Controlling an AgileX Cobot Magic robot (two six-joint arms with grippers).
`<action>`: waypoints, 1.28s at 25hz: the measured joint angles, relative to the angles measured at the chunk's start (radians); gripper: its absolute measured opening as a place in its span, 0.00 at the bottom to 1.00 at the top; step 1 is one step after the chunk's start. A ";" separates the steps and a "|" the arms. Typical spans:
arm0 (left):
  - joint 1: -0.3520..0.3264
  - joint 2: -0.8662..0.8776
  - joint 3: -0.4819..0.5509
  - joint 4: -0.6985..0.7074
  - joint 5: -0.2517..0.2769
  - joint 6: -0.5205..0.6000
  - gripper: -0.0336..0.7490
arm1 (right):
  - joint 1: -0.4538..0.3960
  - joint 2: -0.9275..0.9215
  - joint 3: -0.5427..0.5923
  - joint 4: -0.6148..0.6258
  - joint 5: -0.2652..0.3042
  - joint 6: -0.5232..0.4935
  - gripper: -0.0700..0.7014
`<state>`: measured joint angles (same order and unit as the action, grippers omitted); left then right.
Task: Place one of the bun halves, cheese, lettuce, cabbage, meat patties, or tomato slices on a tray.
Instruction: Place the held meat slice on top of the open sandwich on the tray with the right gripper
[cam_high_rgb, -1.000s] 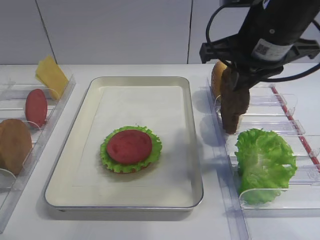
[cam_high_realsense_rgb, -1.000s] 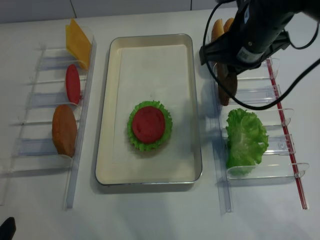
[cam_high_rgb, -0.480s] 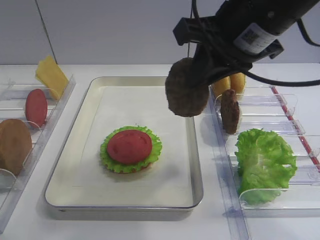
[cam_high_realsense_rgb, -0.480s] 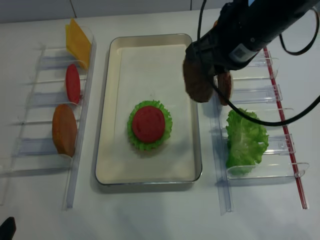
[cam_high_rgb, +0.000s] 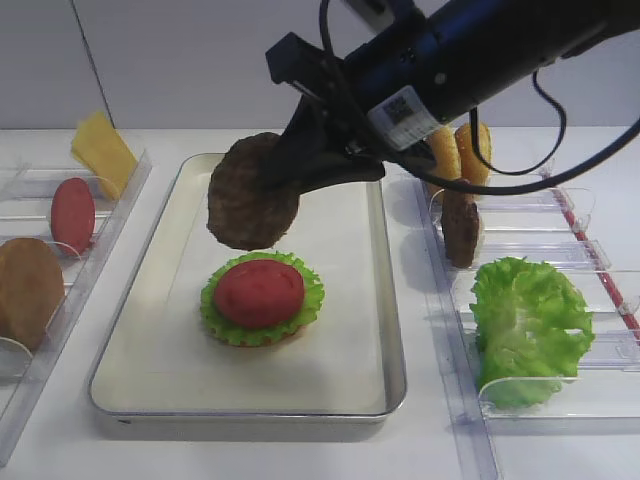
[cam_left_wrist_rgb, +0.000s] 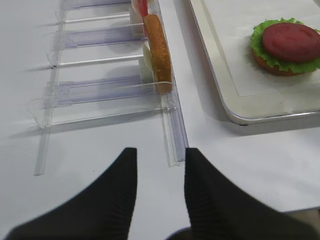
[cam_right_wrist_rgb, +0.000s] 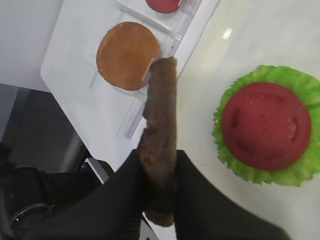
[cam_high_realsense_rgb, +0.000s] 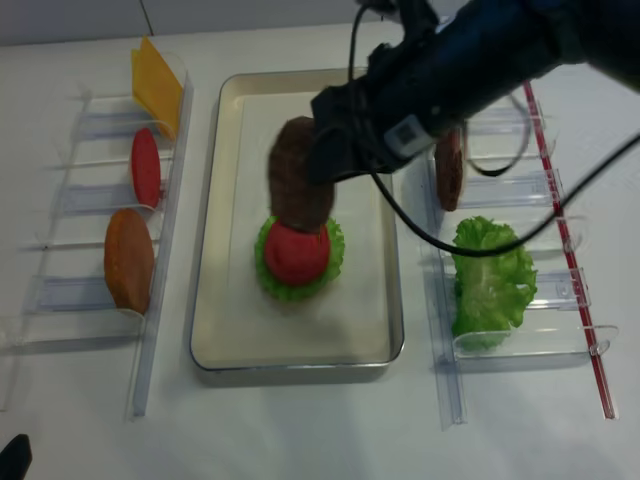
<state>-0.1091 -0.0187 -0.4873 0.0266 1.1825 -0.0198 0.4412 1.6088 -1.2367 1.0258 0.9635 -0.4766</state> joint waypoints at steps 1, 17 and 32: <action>0.000 0.000 0.000 0.000 0.000 0.000 0.35 | 0.000 0.020 0.000 0.030 0.002 -0.021 0.26; 0.000 0.000 0.000 0.000 0.000 0.000 0.35 | 0.000 0.255 0.000 0.217 0.000 -0.183 0.26; 0.000 0.000 0.000 0.000 0.000 0.000 0.35 | -0.007 0.288 0.000 0.189 -0.018 -0.201 0.26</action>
<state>-0.1091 -0.0187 -0.4873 0.0266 1.1825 -0.0198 0.4347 1.8964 -1.2367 1.2148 0.9458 -0.6774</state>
